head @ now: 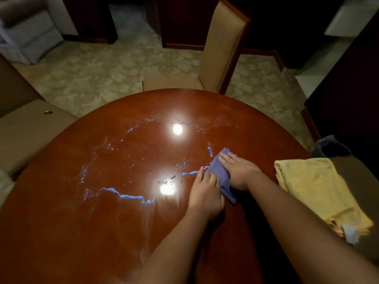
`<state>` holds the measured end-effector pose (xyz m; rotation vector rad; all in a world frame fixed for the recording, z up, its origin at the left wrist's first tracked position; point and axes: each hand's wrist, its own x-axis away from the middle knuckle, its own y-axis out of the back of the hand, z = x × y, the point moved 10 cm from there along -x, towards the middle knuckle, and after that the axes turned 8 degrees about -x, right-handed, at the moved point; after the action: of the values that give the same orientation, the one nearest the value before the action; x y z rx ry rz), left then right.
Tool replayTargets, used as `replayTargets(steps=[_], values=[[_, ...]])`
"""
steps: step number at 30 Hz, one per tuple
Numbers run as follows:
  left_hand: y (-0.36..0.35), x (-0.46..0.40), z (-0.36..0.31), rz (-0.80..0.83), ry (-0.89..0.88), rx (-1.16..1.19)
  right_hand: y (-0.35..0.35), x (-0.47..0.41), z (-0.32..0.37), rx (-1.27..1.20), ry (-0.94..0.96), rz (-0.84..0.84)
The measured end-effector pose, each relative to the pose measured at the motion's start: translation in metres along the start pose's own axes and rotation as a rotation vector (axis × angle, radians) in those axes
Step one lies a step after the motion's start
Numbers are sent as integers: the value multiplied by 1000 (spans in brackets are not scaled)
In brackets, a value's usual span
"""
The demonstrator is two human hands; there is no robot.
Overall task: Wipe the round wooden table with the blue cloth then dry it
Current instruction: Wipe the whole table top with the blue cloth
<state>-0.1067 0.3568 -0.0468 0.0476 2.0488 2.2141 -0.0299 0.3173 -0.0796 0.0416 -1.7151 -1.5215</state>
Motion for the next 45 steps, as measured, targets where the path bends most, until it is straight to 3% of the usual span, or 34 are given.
replayTargets(steps=[9, 15, 25, 32, 45], values=[[-10, -20, 15, 35, 136, -16, 29, -44, 21, 219, 193, -23], [-9, -11, 9, 147, 185, 35, 23, -36, 11, 191, 161, -25], [-12, 44, 3, 222, -25, -21, -18, 29, 23, -12, 28, 4], [-5, 116, 23, 326, -77, -63, -52, 67, 77, -23, 13, -17], [8, 236, 106, 416, 135, -82, -99, 107, 222, -34, 101, -105]])
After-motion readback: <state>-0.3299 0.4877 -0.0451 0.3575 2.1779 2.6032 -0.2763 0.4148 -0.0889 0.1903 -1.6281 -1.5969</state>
